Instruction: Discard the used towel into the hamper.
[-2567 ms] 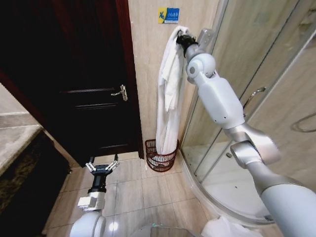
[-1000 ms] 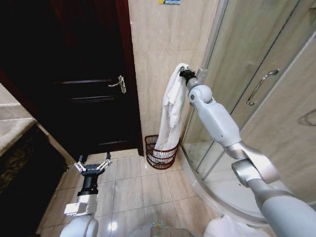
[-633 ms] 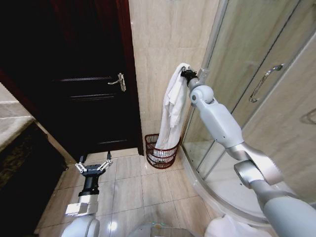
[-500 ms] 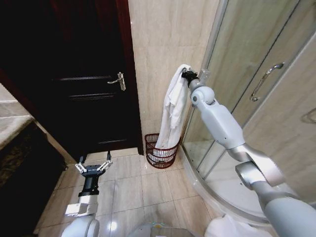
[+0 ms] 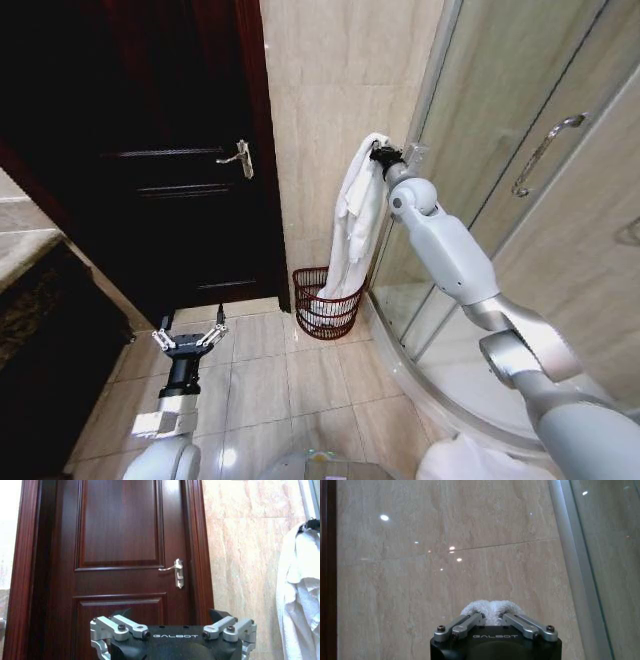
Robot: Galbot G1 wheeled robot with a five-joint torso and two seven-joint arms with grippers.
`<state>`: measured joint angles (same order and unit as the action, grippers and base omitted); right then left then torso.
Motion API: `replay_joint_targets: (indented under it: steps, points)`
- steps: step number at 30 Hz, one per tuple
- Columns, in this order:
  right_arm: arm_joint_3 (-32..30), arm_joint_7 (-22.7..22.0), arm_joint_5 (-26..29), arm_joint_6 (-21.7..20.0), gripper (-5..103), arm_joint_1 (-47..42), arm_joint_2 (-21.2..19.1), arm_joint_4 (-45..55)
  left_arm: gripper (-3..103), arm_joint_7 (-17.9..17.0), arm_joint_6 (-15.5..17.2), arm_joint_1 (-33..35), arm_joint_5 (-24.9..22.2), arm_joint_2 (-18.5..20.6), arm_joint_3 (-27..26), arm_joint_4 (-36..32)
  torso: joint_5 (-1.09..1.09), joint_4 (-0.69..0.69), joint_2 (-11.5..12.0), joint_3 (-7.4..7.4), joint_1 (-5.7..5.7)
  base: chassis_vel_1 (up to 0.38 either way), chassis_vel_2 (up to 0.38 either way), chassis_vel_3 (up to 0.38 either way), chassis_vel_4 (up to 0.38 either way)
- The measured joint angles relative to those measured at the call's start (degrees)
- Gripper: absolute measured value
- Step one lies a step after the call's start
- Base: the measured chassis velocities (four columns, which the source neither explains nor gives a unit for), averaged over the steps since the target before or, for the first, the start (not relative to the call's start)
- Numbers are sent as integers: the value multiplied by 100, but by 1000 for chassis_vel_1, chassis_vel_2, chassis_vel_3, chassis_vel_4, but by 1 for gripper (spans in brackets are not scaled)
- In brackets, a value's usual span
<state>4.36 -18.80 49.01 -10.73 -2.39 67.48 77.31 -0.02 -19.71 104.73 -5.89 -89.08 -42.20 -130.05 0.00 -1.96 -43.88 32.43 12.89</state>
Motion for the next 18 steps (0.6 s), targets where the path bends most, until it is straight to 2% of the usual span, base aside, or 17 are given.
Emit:
replay_joint_targets:
  steps: [18]
  points:
    - [-29, -52, 36, -32, 4, -135, -110, 198, 100, 23, -28, 30, 31, -17, 16, 7, 0, 0, 454, -255, -201, 0, 0, 0, 0]
